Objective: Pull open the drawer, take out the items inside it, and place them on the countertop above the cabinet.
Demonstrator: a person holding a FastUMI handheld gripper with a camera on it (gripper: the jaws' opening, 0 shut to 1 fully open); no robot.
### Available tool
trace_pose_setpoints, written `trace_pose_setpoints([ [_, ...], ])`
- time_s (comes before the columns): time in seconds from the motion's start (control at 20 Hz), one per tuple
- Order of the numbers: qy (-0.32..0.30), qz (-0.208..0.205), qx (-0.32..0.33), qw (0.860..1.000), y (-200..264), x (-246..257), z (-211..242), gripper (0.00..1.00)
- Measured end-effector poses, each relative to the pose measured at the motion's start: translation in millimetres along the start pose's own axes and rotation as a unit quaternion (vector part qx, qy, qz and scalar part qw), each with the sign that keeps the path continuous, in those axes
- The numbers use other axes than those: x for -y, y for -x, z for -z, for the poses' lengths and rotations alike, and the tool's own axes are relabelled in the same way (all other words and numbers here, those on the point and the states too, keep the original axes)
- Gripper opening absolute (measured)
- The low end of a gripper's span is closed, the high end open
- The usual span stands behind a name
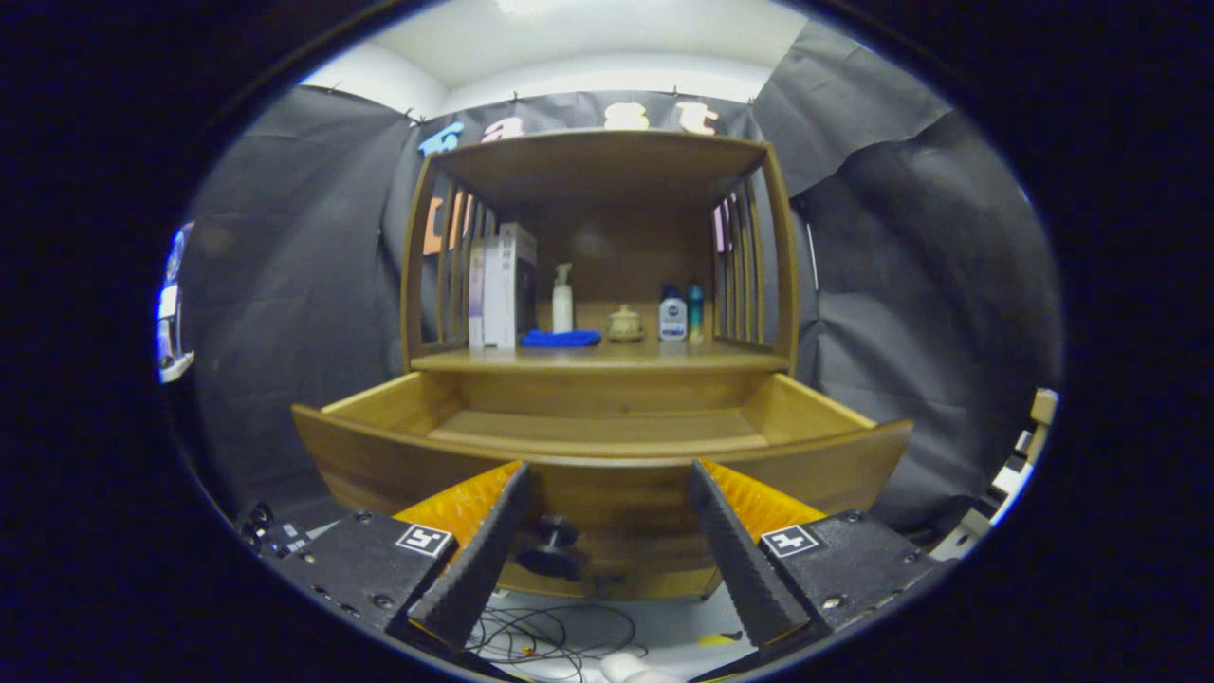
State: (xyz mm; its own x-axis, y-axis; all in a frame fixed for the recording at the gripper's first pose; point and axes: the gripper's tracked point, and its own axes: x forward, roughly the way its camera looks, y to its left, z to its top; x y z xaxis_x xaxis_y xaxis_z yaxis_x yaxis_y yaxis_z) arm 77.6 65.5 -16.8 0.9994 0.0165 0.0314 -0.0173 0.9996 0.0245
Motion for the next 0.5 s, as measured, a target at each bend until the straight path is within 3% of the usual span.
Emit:
trace_pose_setpoints([
  [0.3, -0.026, 0.006, 0.042, 0.999, -24, 16, -123, 1.00],
  [0.5, -0.026, -0.017, 0.011, 0.999, -56, -3, -159, 1.00],
])
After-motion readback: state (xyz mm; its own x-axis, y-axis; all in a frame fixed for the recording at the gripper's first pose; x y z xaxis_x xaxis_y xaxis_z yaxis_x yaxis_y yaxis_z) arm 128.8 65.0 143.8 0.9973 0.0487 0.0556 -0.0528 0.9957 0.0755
